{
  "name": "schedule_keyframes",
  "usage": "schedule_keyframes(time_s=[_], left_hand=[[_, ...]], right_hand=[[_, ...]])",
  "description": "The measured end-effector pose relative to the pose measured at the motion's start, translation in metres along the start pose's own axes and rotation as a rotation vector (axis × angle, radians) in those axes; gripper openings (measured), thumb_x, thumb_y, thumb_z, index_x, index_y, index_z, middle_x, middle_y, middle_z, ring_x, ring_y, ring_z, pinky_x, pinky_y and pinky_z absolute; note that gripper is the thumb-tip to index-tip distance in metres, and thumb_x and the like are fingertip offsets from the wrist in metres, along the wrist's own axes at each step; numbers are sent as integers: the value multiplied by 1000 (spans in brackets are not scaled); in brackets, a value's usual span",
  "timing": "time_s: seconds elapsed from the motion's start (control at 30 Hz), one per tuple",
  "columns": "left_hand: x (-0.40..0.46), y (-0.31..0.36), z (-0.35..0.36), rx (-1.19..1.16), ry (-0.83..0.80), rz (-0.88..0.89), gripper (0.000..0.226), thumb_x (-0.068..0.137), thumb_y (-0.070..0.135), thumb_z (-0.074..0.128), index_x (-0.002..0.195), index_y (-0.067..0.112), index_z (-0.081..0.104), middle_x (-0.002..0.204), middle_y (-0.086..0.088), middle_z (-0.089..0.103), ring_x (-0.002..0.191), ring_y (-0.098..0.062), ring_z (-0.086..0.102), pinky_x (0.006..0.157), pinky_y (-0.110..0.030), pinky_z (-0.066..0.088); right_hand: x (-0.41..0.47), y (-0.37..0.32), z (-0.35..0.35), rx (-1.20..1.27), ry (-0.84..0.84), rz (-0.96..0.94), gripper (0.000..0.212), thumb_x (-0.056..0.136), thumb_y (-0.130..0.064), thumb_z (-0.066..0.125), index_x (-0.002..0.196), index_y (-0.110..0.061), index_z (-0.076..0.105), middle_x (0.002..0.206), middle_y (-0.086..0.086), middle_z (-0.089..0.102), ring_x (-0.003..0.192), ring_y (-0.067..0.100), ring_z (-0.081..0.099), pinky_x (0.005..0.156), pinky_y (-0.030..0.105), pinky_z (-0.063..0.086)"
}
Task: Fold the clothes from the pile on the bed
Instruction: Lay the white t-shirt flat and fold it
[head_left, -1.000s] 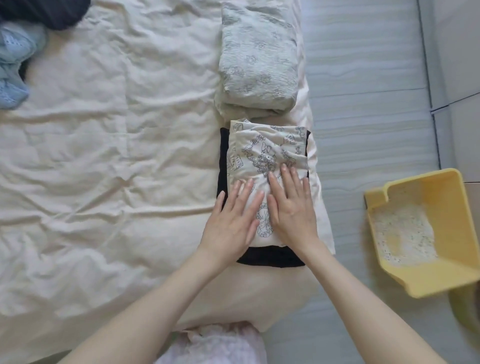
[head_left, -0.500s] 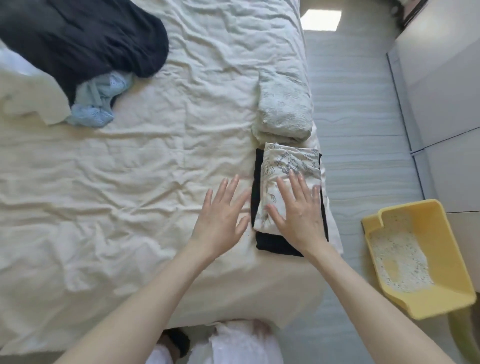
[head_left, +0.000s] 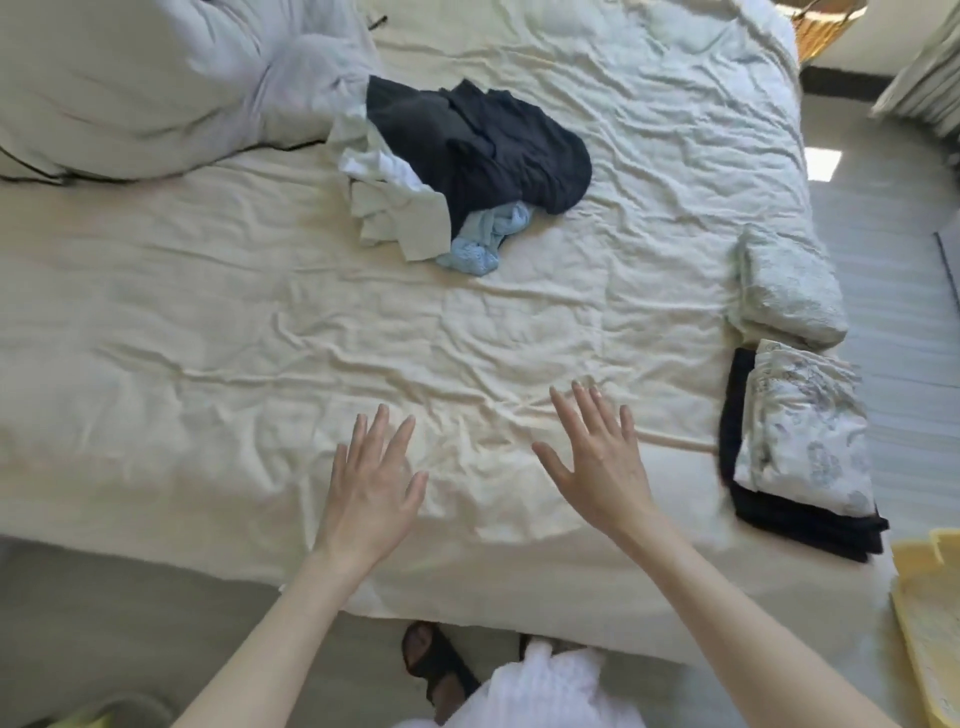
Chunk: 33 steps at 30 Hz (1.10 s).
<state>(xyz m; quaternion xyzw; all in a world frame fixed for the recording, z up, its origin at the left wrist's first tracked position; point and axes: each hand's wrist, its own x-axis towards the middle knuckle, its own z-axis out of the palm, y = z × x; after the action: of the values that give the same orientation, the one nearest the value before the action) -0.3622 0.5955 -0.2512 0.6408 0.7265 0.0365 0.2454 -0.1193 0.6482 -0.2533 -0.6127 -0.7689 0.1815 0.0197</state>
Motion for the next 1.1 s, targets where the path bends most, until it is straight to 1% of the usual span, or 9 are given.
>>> schedule_keyframes(time_s=[0.23, 0.47, 0.53, 0.67, 0.8, 0.9, 0.97, 1.03, 1.1], left_hand=[[30, -47, 2, 2, -82, -86, 61, 98, 40, 35, 151, 28, 7, 159, 1, -11, 145, -19, -15, 116, -38, -6], [156, -90, 10, 91, -105, -103, 63, 98, 37, 36, 151, 28, 2, 158, -1, -12, 145, -22, -16, 116, -42, -4], [207, -107, 13, 119, -118, -124, 66, 97, 37, 39, 151, 28, 2, 159, -1, -11, 145, -22, -14, 116, -44, -2], [294, -143, 28, 179, -125, -135, 75, 94, 45, 45, 150, 30, -1, 158, -1, -13, 145, -22, -14, 116, -45, -2], [342, -173, 50, 197, -208, -159, 85, 88, 58, 47, 149, 36, -8, 157, 2, -18, 145, -21, -16, 115, -45, -3], [351, -185, 69, 246, -260, -149, 87, 85, 64, 45, 148, 37, -10, 156, 3, -22, 144, -22, -18, 115, -47, -1], [354, -187, 76, 237, -246, -160, 89, 85, 65, 45, 147, 38, -12, 156, 3, -24, 144, -22, -19, 115, -47, -3], [358, -188, 77, 228, -267, -154, 89, 85, 64, 46, 147, 38, -13, 155, 4, -25, 144, -22, -20, 115, -48, -3], [361, -189, 71, 221, -330, -143, 89, 86, 62, 46, 147, 38, -12, 155, 3, -26, 144, -22, -19, 115, -49, -2]], right_hand=[[65, -37, 15, -21, -64, -52, 65, 96, -51, 38, 151, -27, 13, 159, 2, 14, 147, 20, 5, 119, 42, 1], [213, -48, 42, -87, -167, -110, 62, 98, -45, 37, 151, -22, 13, 159, 4, 13, 147, 22, 6, 118, 41, 3], [270, -53, 50, -118, -145, -139, 61, 99, -42, 38, 150, -19, 15, 158, 5, 16, 147, 22, 8, 118, 41, 5], [380, -70, 64, -150, -12, -222, 54, 97, -32, 45, 145, -11, 29, 147, 7, 36, 141, 24, 23, 115, 37, 16], [473, -93, 80, -144, 122, -248, 56, 94, -32, 49, 142, -8, 32, 144, 6, 38, 136, 24, 29, 107, 34, 22], [524, -111, 90, -190, 192, -208, 61, 94, -37, 49, 143, -7, 29, 138, 7, 43, 123, 27, 39, 93, 37, 31], [548, -117, 96, -211, 225, -164, 51, 95, -28, 49, 139, -7, 35, 129, 11, 49, 112, 30, 44, 81, 37, 31], [562, -119, 100, -191, 252, -134, 32, 94, -12, 44, 125, -7, 51, 114, 12, 57, 99, 30, 47, 73, 33, 26], [566, -119, 99, -94, 275, -110, 26, 94, -6, 41, 111, -6, 61, 101, 12, 61, 90, 28, 47, 70, 30, 25]])
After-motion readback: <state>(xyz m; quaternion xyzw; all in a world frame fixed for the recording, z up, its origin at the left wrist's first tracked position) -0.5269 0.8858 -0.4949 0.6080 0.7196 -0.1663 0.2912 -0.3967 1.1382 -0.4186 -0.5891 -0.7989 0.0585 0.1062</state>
